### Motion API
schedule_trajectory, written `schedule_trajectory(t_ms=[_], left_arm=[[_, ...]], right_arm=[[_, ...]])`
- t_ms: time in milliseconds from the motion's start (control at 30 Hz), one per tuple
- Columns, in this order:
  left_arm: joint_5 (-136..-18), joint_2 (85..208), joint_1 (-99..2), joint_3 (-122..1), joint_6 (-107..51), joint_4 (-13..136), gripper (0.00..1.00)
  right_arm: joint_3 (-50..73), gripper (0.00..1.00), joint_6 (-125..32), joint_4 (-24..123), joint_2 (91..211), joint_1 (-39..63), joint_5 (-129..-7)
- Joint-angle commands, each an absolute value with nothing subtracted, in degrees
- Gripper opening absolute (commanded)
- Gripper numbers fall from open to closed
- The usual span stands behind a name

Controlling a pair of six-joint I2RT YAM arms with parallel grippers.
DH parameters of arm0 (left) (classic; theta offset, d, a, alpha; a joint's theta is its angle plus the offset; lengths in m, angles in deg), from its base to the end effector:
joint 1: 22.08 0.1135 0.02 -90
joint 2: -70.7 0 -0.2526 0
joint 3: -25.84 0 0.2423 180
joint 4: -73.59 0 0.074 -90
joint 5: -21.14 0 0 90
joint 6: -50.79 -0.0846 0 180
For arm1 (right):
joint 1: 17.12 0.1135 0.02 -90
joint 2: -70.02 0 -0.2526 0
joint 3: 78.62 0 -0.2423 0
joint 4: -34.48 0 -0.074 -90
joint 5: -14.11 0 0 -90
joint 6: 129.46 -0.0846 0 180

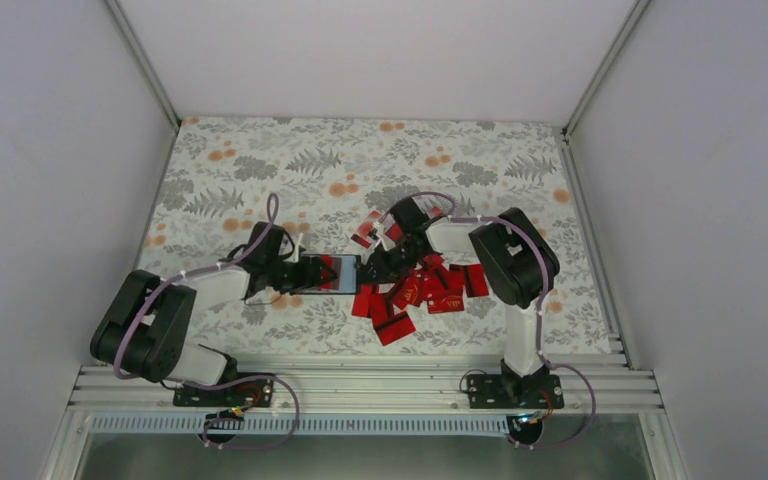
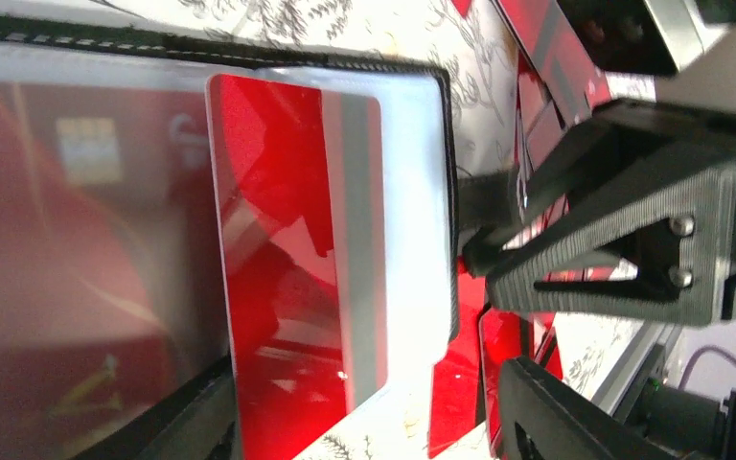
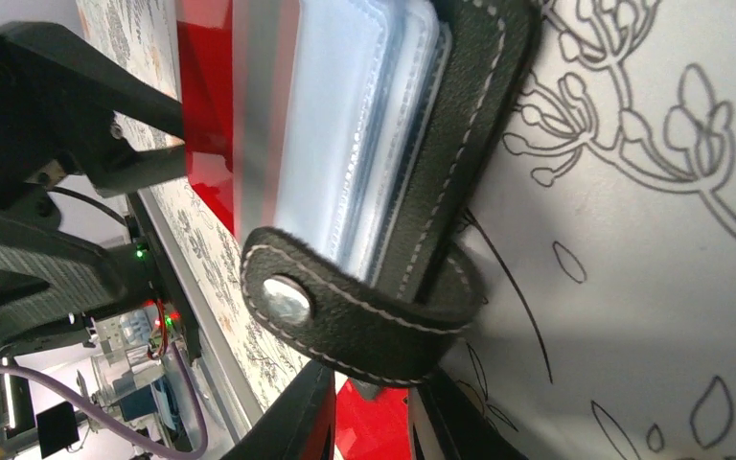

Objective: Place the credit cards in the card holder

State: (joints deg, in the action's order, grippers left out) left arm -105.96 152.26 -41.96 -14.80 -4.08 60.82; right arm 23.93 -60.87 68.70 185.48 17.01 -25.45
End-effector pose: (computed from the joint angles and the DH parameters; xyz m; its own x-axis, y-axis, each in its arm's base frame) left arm 0.2175 -0.1329 0.0907 -0.9691 -0.1376 -0.2046 0.0605 0.6718 -0.7383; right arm 0.2602 0.2551 0.0706 -0.9354 -0.3532 -0.0161 -0.2263 0.5629 0.7949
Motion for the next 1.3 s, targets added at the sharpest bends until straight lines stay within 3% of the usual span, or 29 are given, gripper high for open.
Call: schedule_trajectory(t_ms=[0,300,400,500,933,1133,1267], left_arm=[[-100.64,151.55,-41.73,-19.92,-9.98,46.60,0.69],[-94.05,152.38,-41.89,-26.72,-14.47,35.72,0.77],[-92.04,152.44,-41.90,-28.79,-15.43,32.89,0.87],[-91.06,152.35,-41.91,-30.32,-16.92,31.05,0.88],[-92.00,160.73,-41.95,-33.85,-22.10,35.54,0.51],[-92.09,162.14,-41.97,-34.11,-22.64,35.54,0.38],[-91.64,161.71,-42.24,-34.25,-22.20,34.64,0.34]], right_arm=[[24.56,0.21,-60.64,67.03,188.71,17.77,-32.38],[23.34,0.21,-60.49,67.51,188.28,17.77,-32.86],[23.02,0.21,-60.34,67.89,187.82,17.80,-33.00],[22.93,0.21,-60.22,68.32,186.70,17.79,-32.82],[23.19,0.21,-63.06,66.68,185.43,17.86,-30.98],[22.67,0.21,-63.89,66.04,185.53,17.89,-30.97],[22.34,0.21,-64.07,65.87,186.41,17.99,-30.74]])
